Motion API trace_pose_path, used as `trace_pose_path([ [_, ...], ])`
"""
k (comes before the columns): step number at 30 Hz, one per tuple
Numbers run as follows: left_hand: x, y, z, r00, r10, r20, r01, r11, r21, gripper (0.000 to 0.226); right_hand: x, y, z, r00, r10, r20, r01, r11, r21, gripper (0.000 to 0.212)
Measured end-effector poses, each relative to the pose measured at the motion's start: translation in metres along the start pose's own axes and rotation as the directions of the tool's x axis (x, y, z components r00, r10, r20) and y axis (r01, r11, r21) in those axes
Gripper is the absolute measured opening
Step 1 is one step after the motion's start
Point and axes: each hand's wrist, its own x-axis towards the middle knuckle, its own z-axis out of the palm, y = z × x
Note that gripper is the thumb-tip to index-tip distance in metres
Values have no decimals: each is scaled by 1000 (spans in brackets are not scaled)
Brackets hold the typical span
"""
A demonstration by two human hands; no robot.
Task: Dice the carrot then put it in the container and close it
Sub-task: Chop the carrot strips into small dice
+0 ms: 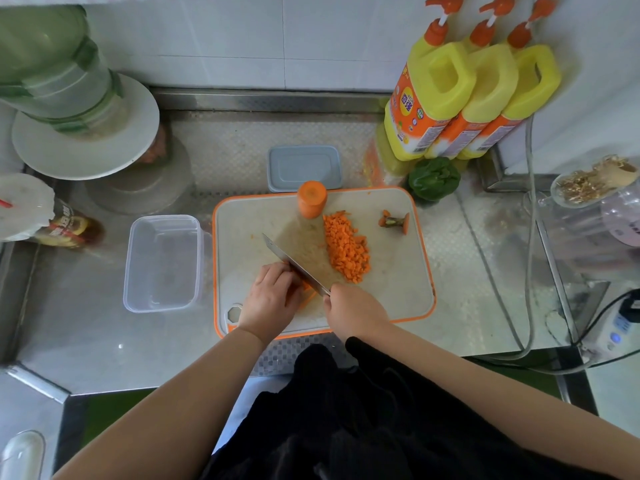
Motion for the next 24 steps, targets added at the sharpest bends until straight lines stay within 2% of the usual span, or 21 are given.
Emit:
trace_pose_path([
  [9, -3, -3, 2, 1000, 19, -20, -20, 1000, -15, 23, 13, 0, 17, 998, 52, 44, -53, 998, 24, 12],
  [16, -4, -2, -3, 999, 50, 11, -51, 997, 61, 20, 22, 11, 4, 996, 65, 59, -73, 987, 143, 28],
  [20, -6, 0, -9, 998, 58, 0, -58, 995, 77, 18, 15, 9, 1, 999, 48, 25, -51, 990, 134, 31],
  [24, -8, -2, -9, 999, -6, -41, 9, 996, 84, 20, 4, 5, -1, 1000, 21, 0, -21, 995, 98, 30],
])
